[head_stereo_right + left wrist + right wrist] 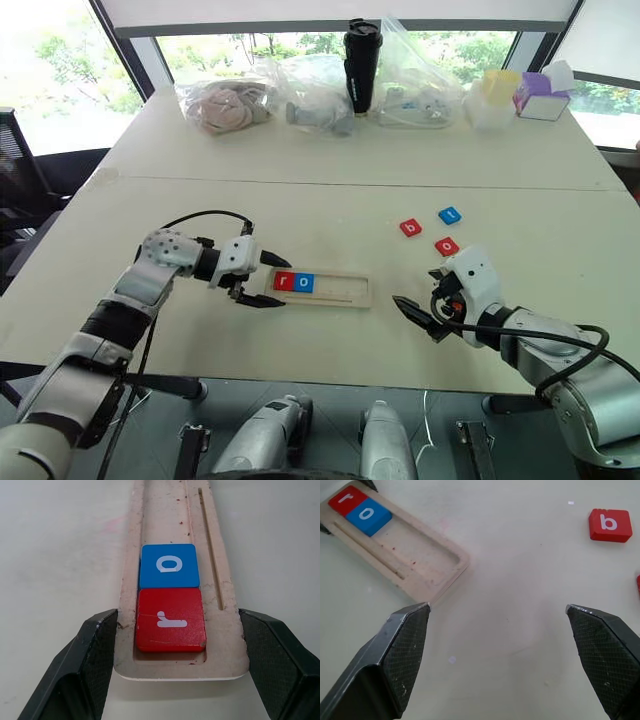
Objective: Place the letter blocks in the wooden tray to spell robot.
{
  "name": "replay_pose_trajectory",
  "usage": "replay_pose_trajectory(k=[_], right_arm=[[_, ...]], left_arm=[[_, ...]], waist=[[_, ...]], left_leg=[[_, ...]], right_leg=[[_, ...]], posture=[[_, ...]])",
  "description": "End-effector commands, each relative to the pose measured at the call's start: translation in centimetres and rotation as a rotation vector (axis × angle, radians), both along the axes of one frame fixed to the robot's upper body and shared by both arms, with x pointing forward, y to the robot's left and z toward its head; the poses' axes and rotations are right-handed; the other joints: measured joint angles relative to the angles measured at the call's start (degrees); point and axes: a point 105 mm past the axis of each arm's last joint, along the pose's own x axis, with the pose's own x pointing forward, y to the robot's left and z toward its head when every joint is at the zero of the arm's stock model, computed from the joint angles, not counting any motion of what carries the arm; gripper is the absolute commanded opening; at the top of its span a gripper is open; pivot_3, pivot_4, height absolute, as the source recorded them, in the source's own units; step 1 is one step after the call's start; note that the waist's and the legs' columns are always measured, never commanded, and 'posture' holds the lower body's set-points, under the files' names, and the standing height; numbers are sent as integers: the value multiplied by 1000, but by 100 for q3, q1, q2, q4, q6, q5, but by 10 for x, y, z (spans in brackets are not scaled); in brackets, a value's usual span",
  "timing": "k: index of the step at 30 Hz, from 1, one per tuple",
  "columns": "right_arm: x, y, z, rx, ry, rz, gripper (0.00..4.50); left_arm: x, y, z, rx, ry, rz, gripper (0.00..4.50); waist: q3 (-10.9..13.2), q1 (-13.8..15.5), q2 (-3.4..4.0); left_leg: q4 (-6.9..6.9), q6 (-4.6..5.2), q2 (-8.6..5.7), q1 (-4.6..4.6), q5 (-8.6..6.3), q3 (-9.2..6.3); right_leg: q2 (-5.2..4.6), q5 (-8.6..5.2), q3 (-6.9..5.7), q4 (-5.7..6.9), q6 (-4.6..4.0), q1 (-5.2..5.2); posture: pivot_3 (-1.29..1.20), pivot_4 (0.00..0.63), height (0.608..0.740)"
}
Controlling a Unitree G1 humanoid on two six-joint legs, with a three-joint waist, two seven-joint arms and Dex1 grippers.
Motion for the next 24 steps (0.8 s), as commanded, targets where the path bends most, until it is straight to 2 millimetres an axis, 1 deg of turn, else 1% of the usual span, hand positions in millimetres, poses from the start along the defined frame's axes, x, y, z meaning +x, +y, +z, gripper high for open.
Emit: replay_pose_trajectory(k=[1,3,7,9,10,13,17,20,22,24], right_arm=[[2,2,8,-2,-41,16,4500],[3,2,8,-2,-40,18,4500],[5,1,7,-1,-36,23,4500],[5,2,6,-1,-34,27,4500],[5,2,6,-1,-33,29,4500],[6,2,5,-2,-32,33,4500],[9,0,8,-9,-46,24,4500],[19,-9,13,-23,-86,-25,4500],[28,-11,19,-21,-127,-56,4500],[36,-12,23,-8,-154,-78,4500]], left_arm=[[-6,1,0,15,-6,-13,3138],[-8,0,1,7,-2,-10,3138],[-13,2,-6,19,11,-10,3138],[-15,3,-9,28,15,-14,4174],[-15,4,-9,29,18,-15,4460],[-16,6,-10,33,22,-14,4460],[-6,13,-6,44,-24,49,4460],[-1,23,10,17,-21,100,4460],[-3,31,30,-30,19,139,4460],[-6,35,42,-57,53,161,4460]], waist=[[0,6,0],[0,0,0],[0,-6,0],[0,-5,0],[0,-5,0],[-1,-9,1],[-1,-12,1],[0,-26,1],[0,-37,0],[0,-49,1]], left_leg=[[0,0,0,0,0,0],[0,0,0,0,0,0],[-2,0,0,0,0,0],[-2,0,0,0,0,0],[-2,0,0,0,0,0],[-2,0,0,0,0,1],[-2,0,0,1,0,1],[-1,0,2,1,0,1],[-1,0,4,2,0,1],[-2,0,9,-3,0,1]], right_leg=[[0,0,0,0,0,1],[0,0,0,-1,0,1],[0,0,0,-2,0,0],[0,0,0,-1,0,-1],[0,0,0,-1,0,-1],[0,0,0,-1,0,-1],[0,0,0,0,0,-1],[1,0,0,0,-1,-2],[3,2,0,2,-3,-5],[9,2,2,3,-4,-12]], posture=[[0,150,740],[0,150,740],[0,150,740],[0,150,740],[0,150,740],[0,150,740],[0,150,740],[0,150,740],[0,150,740],[0,150,740]])
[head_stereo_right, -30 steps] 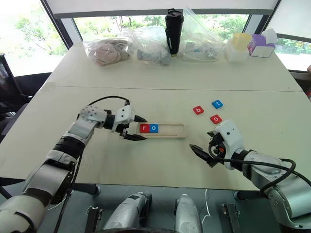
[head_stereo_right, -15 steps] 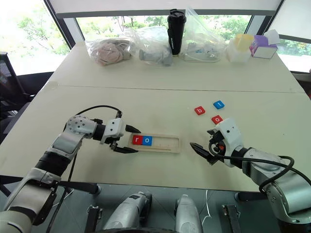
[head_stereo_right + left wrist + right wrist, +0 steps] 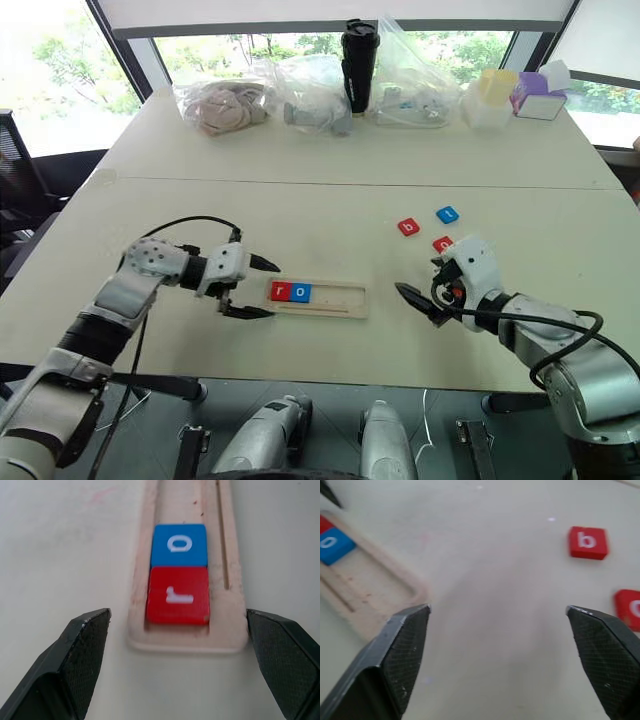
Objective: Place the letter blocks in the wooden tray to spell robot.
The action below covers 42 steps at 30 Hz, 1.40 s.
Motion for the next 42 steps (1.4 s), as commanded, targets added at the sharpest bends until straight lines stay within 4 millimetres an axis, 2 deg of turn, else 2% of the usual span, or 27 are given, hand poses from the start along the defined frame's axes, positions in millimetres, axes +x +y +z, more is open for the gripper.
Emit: replay_pose_trajectory(k=[1,5,10,16,22,26,36,39,42], right_arm=[[21,-2,12,-2,-96,-51,4500],[63,0,1,-2,-103,-113,4500],[107,24,2,-35,-98,-103,4500],[135,30,-4,-54,-16,-150,4500],[140,22,-12,-115,39,-161,4500],[133,21,-8,-96,47,-151,4500],[118,16,-14,-57,114,-161,4500],[118,18,-16,-40,125,-167,3607],[119,20,-16,-34,126,-167,1973]], left_arm=[[-5,8,41,-97,16,48,4460],[-21,15,70,-206,114,118,4460],[-27,24,67,-215,117,231,4460],[-42,21,68,-261,134,288,4460],[-52,23,70,-249,138,304,4460],[-51,24,70,-247,128,324,4460],[-49,22,62,-232,130,327,4460],[-48,19,60,-229,129,318,4500],[-47,18,60,-229,128,311,4500]], waist=[[-2,2,3],[1,-122,0],[1,-152,8],[2,-91,7],[1,-109,8],[1,-100,9],[1,-99,9],[1,-103,9],[1,-104,9]], left_leg=[[-1,0,0,0,0,0],[-4,-1,0,3,0,1],[-14,-5,3,6,3,6],[-18,-13,3,3,7,1],[-18,-16,4,5,8,3],[-19,-19,10,6,10,2],[-21,-19,10,5,10,4],[-21,-19,10,5,10,4],[-21,-19,11,5,10,4]], right_leg=[[1,0,1,0,0,0],[3,0,7,-2,-1,3],[15,1,18,6,-4,-9],[25,5,22,11,-12,-13],[28,8,28,10,-16,-14],[34,9,28,11,-18,-15],[34,9,32,11,-19,-17],[33,9,32,11,-19,-17],[34,9,32,11,-19,-18]], posture=[[0,150,740],[0,150,740],[0,150,740],[0,150,740],[0,150,740],[0,150,740],[0,150,740],[0,150,740],[0,150,740]])
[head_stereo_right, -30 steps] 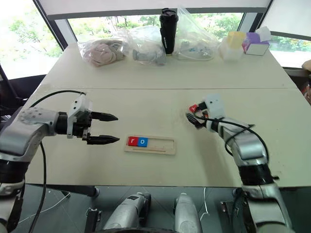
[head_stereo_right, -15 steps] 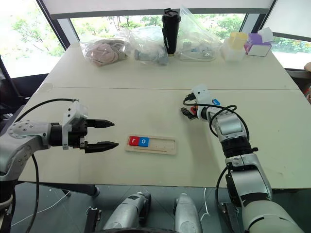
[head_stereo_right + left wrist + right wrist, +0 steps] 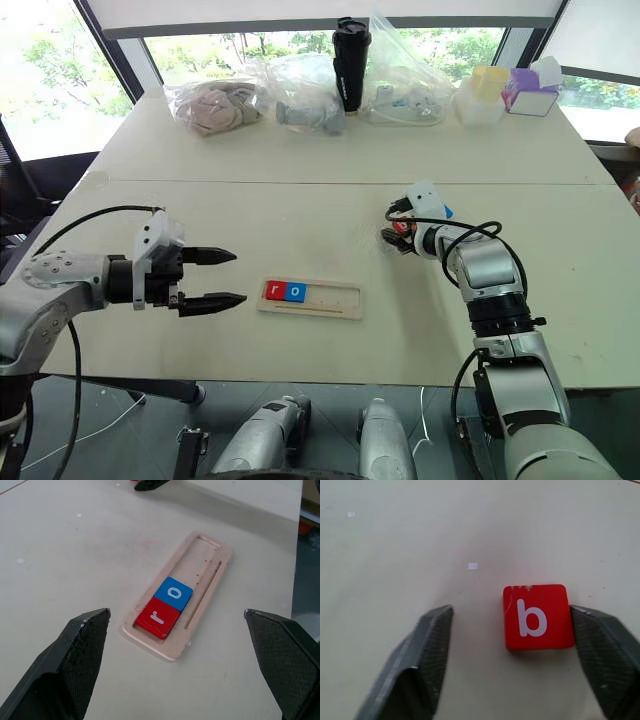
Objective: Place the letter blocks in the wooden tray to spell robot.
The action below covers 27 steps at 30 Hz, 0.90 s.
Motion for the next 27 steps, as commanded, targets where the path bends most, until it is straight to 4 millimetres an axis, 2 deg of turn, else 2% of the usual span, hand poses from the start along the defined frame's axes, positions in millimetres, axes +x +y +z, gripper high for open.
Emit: replay_pose_trajectory(k=[1,2,5,7,10,14,18,22,27], right_arm=[[0,2,3,14,-11,0,1451],[-1,1,2,0,-12,-1,1153],[-2,-5,2,-45,-39,-12,1170],[-7,-5,16,-16,-93,-9,1170],[-28,-2,37,51,-144,8,1170],[-73,6,35,73,-94,16,1170],[-91,7,39,119,-85,-97,1170],[-105,7,31,139,-37,-230,1170],[-119,6,5,88,28,-359,1170]], left_arm=[[2,-1,6,5,-42,-7,4500],[2,-2,6,4,-41,-9,4500],[2,-4,5,-1,-39,-22,4500],[2,-6,6,-5,-41,-30,4500],[2,-7,7,-9,-42,-35,4500],[9,-5,2,21,-59,-29,4500],[12,-5,-1,20,-60,-35,4500],[13,-7,-2,20,-60,-43,4500],[14,-7,-6,26,-56,-49,4500]], waist=[[0,-1,0],[0,-2,0],[0,-1,0],[0,21,0],[0,36,0],[0,33,0],[0,-9,1],[0,18,2],[0,31,2]], left_leg=[[0,0,0,0,0,0],[0,0,0,0,0,0],[-1,0,1,0,0,0],[-1,0,1,0,0,0],[-2,0,0,-6,0,0],[-7,0,1,-8,-1,-1],[-7,-2,13,-7,-2,4],[-7,-3,25,-5,-3,3],[-15,-3,25,-6,-3,8]], right_leg=[[0,0,0,0,0,0],[0,0,0,0,0,-1],[0,0,0,0,0,-2],[0,0,0,-1,0,-2],[-1,0,1,-3,0,-4],[-2,-1,3,-2,0,-9],[1,-2,13,-2,-8,-14],[19,-4,21,-2,-27,-22],[18,-3,25,-13,-27,-38]], posture=[[0,150,740],[0,150,740],[0,150,740],[0,150,740],[0,150,740],[0,150,740],[0,150,740],[0,150,740],[0,150,740]])
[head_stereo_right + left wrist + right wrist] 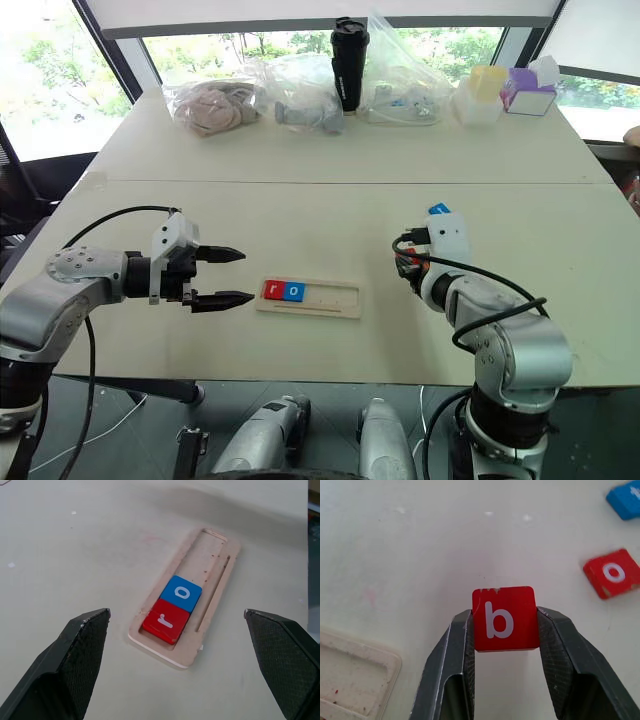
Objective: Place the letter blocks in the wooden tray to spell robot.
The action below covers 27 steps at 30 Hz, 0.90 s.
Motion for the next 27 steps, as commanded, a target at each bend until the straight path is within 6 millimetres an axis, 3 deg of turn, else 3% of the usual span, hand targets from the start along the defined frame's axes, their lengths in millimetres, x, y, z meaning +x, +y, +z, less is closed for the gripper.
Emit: replay_pose_trajectory(k=[1,9,11,12,14,16,22,24,27], right_arm=[[-5,-3,-2,-31,-8,-85,1170],[-9,12,-13,-8,28,-92,1170],[-10,14,-13,6,24,-92,2195],[-10,15,-13,9,23,-91,2449],[-10,16,-12,20,19,-85,3686],[-9,17,-8,32,4,-57,4417],[-6,-7,27,-46,-116,130,4417],[-7,-9,41,-82,-181,301,4417],[-17,-14,39,-158,-200,573,4417]], left_arm=[[1,-3,3,7,-29,-25,4500],[3,-5,2,6,-26,-36,4500],[3,-5,1,6,-25,-37,4500],[3,-5,1,6,-24,-37,4500],[3,-4,0,9,-21,-34,4500],[2,-3,-1,12,-18,-31,4500],[3,0,1,18,-19,-27,4500],[3,2,1,23,-17,-30,4500],[3,3,2,33,-15,-39,4500]], waist=[[0,-16,1],[0,-33,0],[0,-38,0],[0,-40,0],[0,-37,0],[0,-35,0],[-1,-15,-4],[-1,-20,-4],[-1,-23,-8]], left_leg=[[-1,0,0,0,0,5],[-12,1,25,3,1,68],[-16,2,30,3,1,86],[-18,2,33,3,1,94],[-19,2,34,3,2,102],[-19,2,34,3,2,103],[-10,4,34,2,1,114],[-11,4,37,2,0,115],[-13,9,42,2,-3,124]], right_leg=[[0,2,5,1,3,-2],[16,15,58,8,2,-16],[17,18,70,10,0,-27],[18,19,76,11,0,-31],[19,21,81,12,0,-39],[19,21,82,11,-1,-50],[20,22,86,2,-4,-46],[19,22,86,0,-4,-27],[20,23,84,-2,0,-25]], posture=[[0,150,740],[0,150,740],[0,150,740],[0,150,740],[0,150,740],[0,150,740],[0,150,740],[0,150,740],[0,150,740]])
